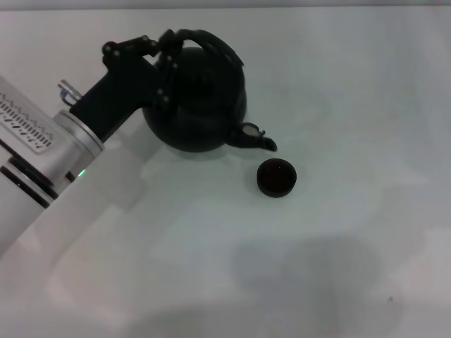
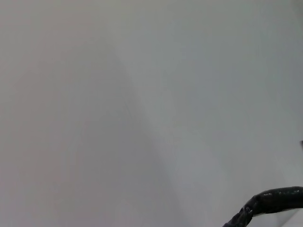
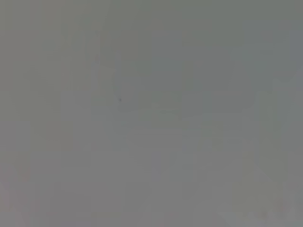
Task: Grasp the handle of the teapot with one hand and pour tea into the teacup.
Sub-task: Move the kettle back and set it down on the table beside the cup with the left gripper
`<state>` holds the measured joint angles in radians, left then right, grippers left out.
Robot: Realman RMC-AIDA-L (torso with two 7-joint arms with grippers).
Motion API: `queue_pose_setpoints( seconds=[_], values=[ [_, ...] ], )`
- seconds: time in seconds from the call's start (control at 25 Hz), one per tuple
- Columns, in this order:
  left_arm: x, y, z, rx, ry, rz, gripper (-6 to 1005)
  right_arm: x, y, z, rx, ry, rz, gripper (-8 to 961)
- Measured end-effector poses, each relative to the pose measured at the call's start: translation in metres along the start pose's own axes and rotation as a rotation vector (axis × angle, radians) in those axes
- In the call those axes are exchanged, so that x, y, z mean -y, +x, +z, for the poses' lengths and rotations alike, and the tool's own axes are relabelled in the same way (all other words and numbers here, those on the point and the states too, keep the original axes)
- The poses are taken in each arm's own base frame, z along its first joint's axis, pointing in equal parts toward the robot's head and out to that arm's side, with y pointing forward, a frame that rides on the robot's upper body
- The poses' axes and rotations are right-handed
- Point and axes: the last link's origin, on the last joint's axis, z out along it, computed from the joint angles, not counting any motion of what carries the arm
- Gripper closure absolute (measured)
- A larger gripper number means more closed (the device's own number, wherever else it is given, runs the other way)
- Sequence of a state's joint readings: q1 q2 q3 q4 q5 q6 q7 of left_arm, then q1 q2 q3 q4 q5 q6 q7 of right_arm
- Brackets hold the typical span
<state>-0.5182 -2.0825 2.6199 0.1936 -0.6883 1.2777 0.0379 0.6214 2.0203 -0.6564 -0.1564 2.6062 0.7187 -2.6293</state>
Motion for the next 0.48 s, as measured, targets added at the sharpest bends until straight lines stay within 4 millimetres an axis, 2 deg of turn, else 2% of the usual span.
queue_pose_setpoints(
  seconds=[0.48],
  values=[
    [-0.006,-0.010,-0.022,0.060,0.302,-0.273,901,0.000,0.001,-0.001,-0.003,-0.002,0.005,108]
  ],
)
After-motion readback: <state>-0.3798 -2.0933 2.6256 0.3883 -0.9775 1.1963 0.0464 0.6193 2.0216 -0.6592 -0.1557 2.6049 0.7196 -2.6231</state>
